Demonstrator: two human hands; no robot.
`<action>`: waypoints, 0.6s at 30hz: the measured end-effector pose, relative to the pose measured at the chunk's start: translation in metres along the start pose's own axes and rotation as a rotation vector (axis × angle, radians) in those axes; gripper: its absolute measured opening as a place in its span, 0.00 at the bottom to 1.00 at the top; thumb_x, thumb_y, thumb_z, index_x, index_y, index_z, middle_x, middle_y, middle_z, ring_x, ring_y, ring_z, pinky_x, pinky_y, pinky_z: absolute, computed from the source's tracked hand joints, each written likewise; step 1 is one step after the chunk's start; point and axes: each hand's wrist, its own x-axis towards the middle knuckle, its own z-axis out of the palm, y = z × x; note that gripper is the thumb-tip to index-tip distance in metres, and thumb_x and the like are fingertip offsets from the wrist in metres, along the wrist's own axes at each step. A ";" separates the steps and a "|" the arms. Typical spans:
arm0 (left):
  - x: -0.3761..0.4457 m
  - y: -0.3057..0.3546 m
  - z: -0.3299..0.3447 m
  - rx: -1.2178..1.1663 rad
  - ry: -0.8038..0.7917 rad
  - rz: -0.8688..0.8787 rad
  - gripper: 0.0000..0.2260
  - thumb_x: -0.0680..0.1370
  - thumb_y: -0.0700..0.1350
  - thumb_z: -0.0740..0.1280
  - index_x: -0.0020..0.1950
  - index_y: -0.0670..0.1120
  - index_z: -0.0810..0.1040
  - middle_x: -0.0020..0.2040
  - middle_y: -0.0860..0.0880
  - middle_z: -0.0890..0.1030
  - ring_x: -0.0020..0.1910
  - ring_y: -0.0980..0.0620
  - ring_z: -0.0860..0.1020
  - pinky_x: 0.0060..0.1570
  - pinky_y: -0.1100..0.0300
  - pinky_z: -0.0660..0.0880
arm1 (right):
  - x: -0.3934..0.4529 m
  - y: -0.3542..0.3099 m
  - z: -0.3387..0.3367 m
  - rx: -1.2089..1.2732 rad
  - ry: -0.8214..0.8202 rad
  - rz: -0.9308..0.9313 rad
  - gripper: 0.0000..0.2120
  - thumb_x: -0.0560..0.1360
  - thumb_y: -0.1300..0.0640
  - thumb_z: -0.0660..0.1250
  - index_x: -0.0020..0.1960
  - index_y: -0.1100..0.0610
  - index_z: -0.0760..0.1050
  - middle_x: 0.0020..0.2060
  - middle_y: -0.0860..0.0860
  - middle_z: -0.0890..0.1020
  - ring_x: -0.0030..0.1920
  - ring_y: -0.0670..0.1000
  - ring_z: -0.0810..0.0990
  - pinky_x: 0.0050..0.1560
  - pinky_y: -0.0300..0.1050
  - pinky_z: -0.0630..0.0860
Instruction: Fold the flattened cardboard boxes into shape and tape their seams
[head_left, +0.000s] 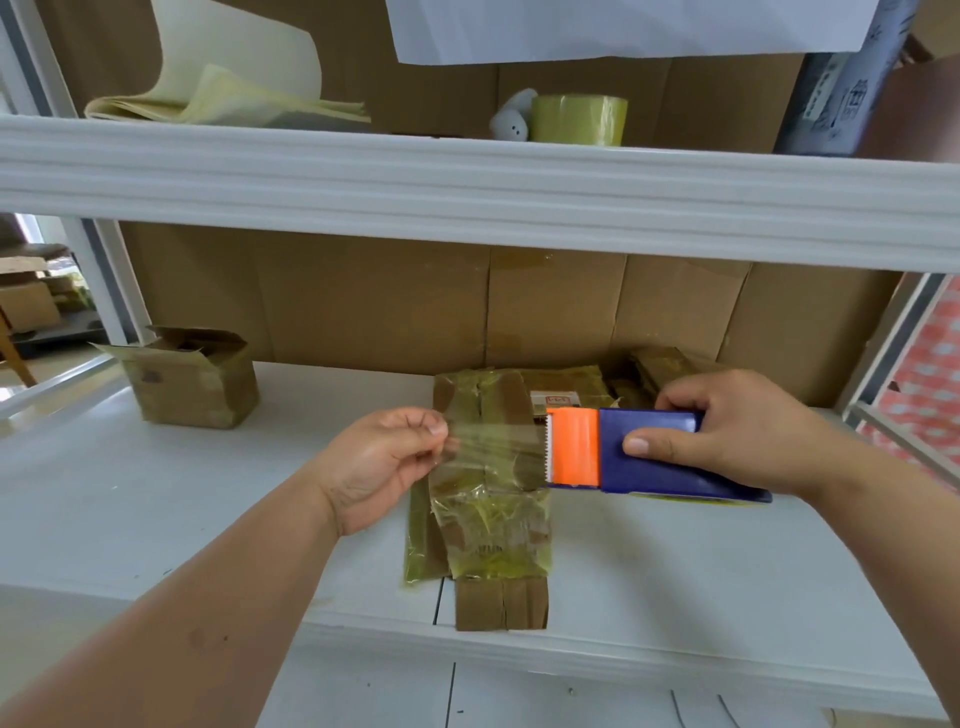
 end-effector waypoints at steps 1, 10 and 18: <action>0.000 -0.002 -0.001 -0.052 0.003 -0.006 0.06 0.78 0.32 0.63 0.43 0.38 0.75 0.40 0.42 0.78 0.43 0.51 0.81 0.49 0.63 0.80 | 0.001 0.003 -0.001 0.001 -0.011 0.002 0.28 0.56 0.24 0.63 0.34 0.49 0.76 0.27 0.43 0.77 0.28 0.43 0.74 0.33 0.43 0.67; 0.005 -0.012 -0.005 -0.461 0.039 -0.014 0.08 0.75 0.35 0.63 0.35 0.40 0.72 0.35 0.44 0.74 0.37 0.49 0.77 0.57 0.45 0.80 | 0.013 0.018 -0.007 0.053 -0.087 0.081 0.31 0.58 0.19 0.66 0.36 0.47 0.80 0.30 0.49 0.81 0.29 0.43 0.76 0.35 0.44 0.68; 0.004 -0.015 -0.005 -0.490 0.154 0.011 0.11 0.79 0.36 0.61 0.36 0.41 0.70 0.33 0.46 0.70 0.32 0.51 0.72 0.56 0.43 0.79 | 0.029 0.012 -0.003 -0.001 -0.147 0.090 0.33 0.53 0.18 0.64 0.38 0.46 0.79 0.29 0.47 0.81 0.30 0.47 0.77 0.35 0.45 0.68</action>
